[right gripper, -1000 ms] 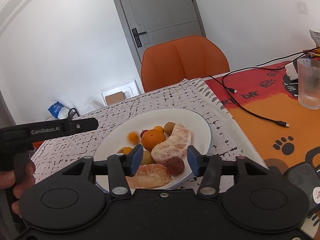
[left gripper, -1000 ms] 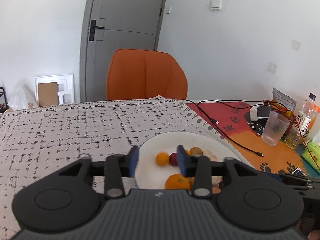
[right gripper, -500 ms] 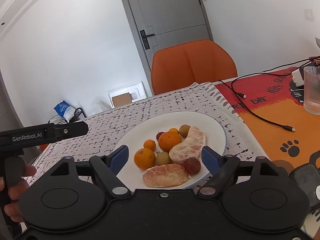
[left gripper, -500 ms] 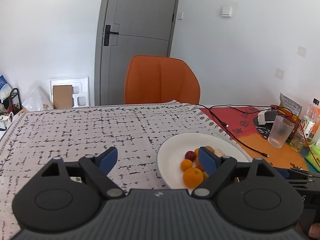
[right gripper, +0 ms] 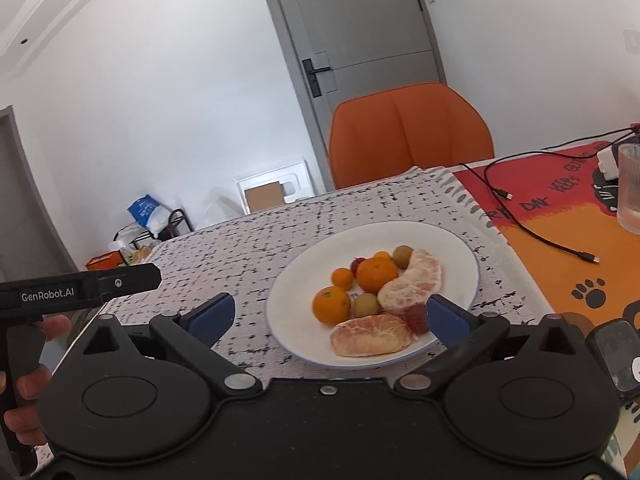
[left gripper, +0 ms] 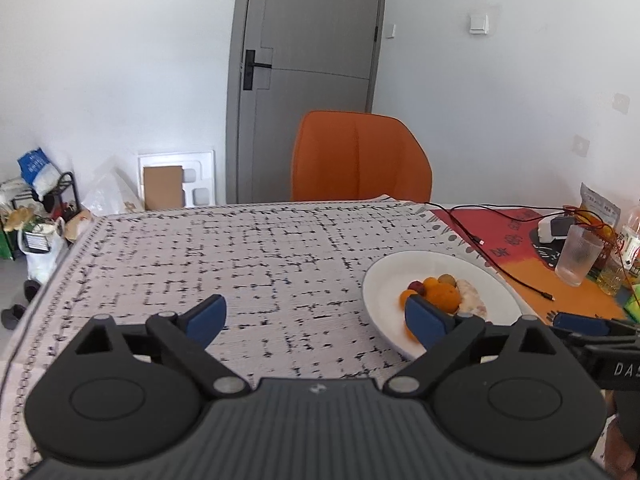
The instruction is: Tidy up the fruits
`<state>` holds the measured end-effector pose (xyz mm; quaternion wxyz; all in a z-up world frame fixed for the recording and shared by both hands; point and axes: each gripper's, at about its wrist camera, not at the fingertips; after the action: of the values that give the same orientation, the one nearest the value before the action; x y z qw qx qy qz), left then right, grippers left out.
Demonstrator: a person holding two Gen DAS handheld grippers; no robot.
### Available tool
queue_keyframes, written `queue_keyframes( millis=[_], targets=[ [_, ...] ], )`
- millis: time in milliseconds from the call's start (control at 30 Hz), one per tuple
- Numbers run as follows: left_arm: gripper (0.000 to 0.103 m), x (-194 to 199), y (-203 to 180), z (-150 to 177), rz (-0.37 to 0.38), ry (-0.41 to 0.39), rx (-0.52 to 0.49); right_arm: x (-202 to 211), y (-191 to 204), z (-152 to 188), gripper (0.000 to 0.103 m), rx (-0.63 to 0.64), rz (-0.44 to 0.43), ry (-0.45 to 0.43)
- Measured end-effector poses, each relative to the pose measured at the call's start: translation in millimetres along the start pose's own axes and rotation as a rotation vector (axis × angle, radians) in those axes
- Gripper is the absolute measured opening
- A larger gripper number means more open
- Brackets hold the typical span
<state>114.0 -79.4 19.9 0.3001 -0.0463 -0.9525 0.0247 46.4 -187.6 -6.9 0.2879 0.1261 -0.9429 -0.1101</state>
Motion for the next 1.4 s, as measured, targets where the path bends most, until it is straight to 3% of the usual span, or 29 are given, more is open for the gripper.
queue_keyframes(
  millis=[333,767,1100,1200,1400],
  targets=[
    [0.103,28.7,18.7,10.7,-0.075,0.007,0.031,15.0,23.2,2.2,0.103,0.061,-0.013,0.013],
    [0.103,70.9,38.7,27.7,-0.098,-0.023,0.033,32.8,39.1,9.6,0.103,0.071,-0.06,0.027],
    [0.103,98.7,53.7,49.7,-0.157,-0.043,0.081,49.4,53.0,26.8,0.103,0.1,0.005,0.012],
    [0.103,105.4,63.2,58.0,-0.14,-0.046,0.091,56.3,52.4,30.4,0.103,0.132,-0.001,0.005],
    [0.103,98.3,72.0,62.8,-0.163,-0.002,0.115,58.0,50.3,32.7,0.103,0.138,0.012,0.008]
  ],
)
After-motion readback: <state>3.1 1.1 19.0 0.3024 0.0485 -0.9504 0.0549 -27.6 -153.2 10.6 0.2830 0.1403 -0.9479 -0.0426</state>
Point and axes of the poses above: each gripper's, at about its wrist camera, not at the fingertips, and x roughly against the way its jaws point, y to its left, z to its underside, and after that the axes turned 6 degrees about y, right-handed
